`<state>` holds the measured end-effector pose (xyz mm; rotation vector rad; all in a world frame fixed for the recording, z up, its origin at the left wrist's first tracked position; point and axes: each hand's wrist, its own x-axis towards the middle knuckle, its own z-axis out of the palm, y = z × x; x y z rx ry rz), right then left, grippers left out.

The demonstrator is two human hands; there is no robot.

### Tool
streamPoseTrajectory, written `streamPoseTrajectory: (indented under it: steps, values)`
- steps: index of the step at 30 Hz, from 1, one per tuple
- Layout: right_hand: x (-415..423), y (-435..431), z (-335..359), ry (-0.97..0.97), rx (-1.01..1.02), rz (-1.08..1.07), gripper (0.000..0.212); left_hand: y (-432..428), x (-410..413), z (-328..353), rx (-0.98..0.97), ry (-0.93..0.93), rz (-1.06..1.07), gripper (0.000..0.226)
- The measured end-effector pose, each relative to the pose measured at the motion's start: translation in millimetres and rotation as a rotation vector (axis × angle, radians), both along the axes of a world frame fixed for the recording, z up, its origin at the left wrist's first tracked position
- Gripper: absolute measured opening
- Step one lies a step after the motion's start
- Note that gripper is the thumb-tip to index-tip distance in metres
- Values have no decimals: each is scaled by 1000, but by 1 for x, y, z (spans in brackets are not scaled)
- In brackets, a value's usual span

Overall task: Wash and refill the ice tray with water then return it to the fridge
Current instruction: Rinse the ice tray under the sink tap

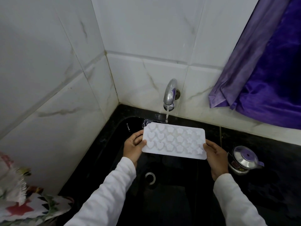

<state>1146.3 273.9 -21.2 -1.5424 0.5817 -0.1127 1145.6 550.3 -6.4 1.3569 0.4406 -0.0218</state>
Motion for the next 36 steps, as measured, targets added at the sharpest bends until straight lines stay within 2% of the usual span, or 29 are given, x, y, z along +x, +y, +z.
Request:
streamPoseTrajectory:
  steps: [14,28,36]
  values:
    - [-12,-8,-13,43,4,-78,26,-14,-2,22,-48,-62,-153,47]
    - [-18,-17,-38,120,-31,-32,22,-21,1,31,-85,-95,-240,43]
    - [-17,-21,-38,130,-38,-33,26,-19,5,30,-92,-35,-228,33]
